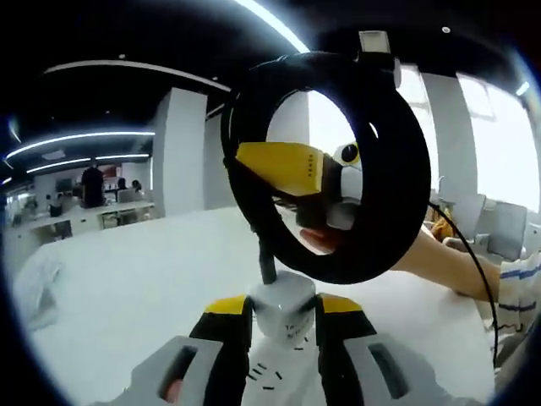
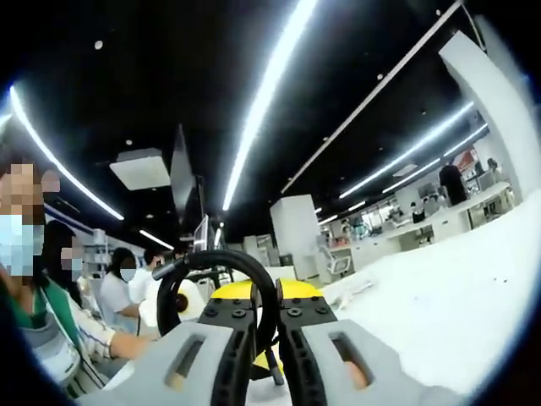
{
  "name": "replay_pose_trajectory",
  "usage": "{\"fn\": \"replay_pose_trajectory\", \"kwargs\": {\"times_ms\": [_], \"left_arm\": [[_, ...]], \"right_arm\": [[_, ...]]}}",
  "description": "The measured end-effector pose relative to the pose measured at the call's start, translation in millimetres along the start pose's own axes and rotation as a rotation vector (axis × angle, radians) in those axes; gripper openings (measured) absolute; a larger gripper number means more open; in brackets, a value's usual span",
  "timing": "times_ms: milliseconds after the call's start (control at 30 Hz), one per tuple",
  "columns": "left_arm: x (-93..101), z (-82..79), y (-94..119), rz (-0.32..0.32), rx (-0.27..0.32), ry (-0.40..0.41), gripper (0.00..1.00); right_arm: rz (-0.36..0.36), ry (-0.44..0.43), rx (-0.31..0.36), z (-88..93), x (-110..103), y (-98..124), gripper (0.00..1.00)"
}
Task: Straighten the power strip on the desk, plug the charger into it
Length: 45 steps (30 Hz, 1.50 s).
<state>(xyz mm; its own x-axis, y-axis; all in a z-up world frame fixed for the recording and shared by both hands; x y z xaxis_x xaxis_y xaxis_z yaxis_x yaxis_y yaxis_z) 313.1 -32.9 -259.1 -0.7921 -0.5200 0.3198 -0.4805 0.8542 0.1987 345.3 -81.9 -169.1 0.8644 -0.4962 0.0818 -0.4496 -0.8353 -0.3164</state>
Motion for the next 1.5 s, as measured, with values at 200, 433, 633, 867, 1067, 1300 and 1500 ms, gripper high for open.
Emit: {"fn": "replay_pose_trajectory", "kwargs": {"times_ms": [200, 433, 633, 867, 1067, 1300, 1500], "left_arm": [[-1.1, -1.7, -2.5, -0.005, 0.015, -0.002, 0.28], [-0.7, 1.1, -3.8, -0.019, 0.031, -0.013, 0.28], [-1.0, 1.7, -2.8, -0.021, 0.037, -0.013, 0.28], [1.5, 5.9, -5.2, -0.02, 0.047, -0.058, 0.28], [1.0, 6.3, -4.8, -0.022, 0.041, -0.073, 0.28], [-0.4, 7.1, -3.3, -0.004, 0.051, -0.062, 0.28], [1.8, 7.6, -5.2, -0.009, 0.06, -0.078, 0.28]], "right_arm": [[0.005, -0.01, 0.004, 0.6, 1.1, 0.9, 0.07], [0.016, -0.006, -0.01, 3.0, 4.1, 3.3, 0.07], [0.011, 0.047, -0.04, 2.1, 1.7, 3.4, 0.07], [-0.008, 0.188, -0.114, 2.3, -4.4, 6.4, 0.07], [-0.004, 0.17, -0.121, 5.5, -5.7, 8.7, 0.07], [-0.012, 0.238, -0.162, 9.0, -15.2, 3.2, 0.08], [-0.015, 0.251, -0.183, 6.3, -14.6, 9.3, 0.09]]}}
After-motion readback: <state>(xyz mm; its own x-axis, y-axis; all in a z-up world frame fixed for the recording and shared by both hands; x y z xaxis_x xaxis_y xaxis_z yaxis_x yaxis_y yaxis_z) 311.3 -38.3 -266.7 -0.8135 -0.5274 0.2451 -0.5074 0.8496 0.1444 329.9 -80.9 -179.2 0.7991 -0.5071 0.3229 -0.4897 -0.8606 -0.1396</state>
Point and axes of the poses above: the point that each gripper's makers call its tool centre point, and the gripper's own axes: y roughly backward along the fingers, x roughly to its right, z roughly out of its underside, the point moved 4 cm from there along y, roughly backward along the fingers, and after that the axes turned 15 degrees about y, right-handed, at the moved point
